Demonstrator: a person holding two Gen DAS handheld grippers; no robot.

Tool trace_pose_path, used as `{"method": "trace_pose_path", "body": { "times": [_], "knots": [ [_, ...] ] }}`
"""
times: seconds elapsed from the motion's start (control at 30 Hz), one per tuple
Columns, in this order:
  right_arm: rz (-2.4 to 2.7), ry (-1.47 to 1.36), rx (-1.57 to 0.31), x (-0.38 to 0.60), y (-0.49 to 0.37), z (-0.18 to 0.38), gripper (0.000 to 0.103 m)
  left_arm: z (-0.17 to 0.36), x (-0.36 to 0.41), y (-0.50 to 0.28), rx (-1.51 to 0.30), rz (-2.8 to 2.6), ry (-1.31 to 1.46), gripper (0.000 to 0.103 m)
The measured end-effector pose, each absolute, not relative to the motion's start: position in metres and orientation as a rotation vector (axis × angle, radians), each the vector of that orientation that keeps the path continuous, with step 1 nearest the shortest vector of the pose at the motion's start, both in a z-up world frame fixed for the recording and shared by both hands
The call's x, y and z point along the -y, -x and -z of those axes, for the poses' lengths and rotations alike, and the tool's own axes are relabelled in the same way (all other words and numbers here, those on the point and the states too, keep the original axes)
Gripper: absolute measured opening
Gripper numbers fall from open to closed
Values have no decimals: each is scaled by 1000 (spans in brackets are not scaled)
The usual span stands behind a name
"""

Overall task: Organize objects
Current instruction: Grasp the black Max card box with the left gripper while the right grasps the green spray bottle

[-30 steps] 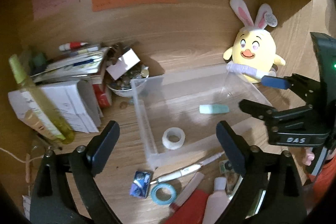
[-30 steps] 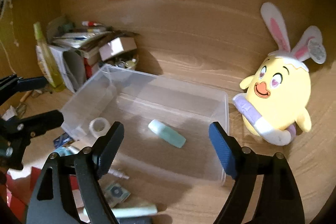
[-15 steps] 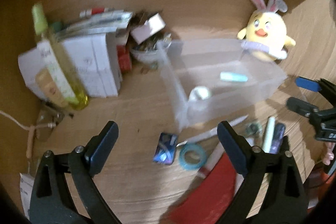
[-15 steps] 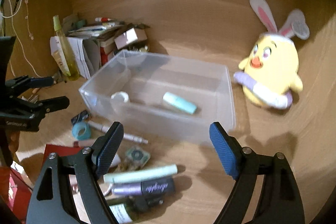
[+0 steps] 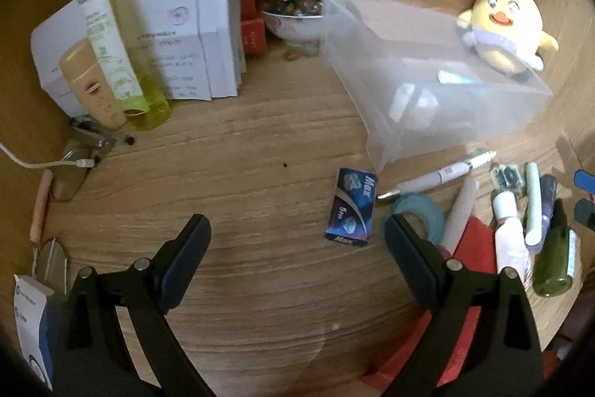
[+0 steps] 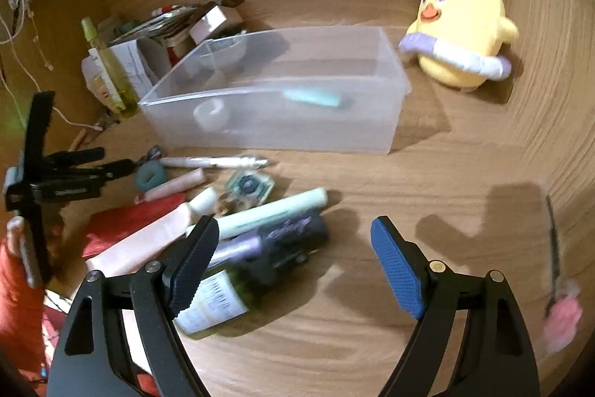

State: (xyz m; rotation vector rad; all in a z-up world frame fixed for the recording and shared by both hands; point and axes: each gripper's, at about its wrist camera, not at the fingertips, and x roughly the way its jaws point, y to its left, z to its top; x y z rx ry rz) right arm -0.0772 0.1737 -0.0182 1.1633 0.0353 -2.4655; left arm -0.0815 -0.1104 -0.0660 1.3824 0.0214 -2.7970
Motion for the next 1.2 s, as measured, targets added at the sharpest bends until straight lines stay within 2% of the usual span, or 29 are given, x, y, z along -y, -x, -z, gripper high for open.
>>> {"method": "trace_pose_path", "body": {
  "times": [0.17,0.47,0.5,0.6,0.67,0.87,0.97,1.0,1.07,1.13,1.2],
  "knots": [
    [2430,-1177,-19,-165,63,24,82,65,100,86,10,2826,-1393,96],
    [2425,-1223,-65,-155,55,37,82,62,98,88,-64,2857,-1397,95],
    [2427,-1224,-64,-155,54,37,82,61,102,88,-78,2853,-1393,93],
    [2437,-1225,-66,-159,53,37,82,66,111,90,-113,2818,-1431,76],
    [2448,-1230,-58,-164,51,37,82,72,114,93,-150,2800,-1468,74],
    [2469,-1258,-9,-184,46,39,82,73,97,93,-51,2827,-1449,69],
    [2488,-1275,-5,-193,43,41,81,73,87,96,5,2833,-1434,59],
    [2488,-1280,0,-195,43,42,81,72,85,96,16,2840,-1429,52],
    [2494,-1287,10,-199,41,44,78,71,83,95,24,2851,-1425,41],
    [2497,-1291,9,-202,41,45,65,71,82,94,28,2861,-1419,30],
    [2496,-1292,2,-203,41,46,55,70,81,92,35,2869,-1422,27]
  ]
}}
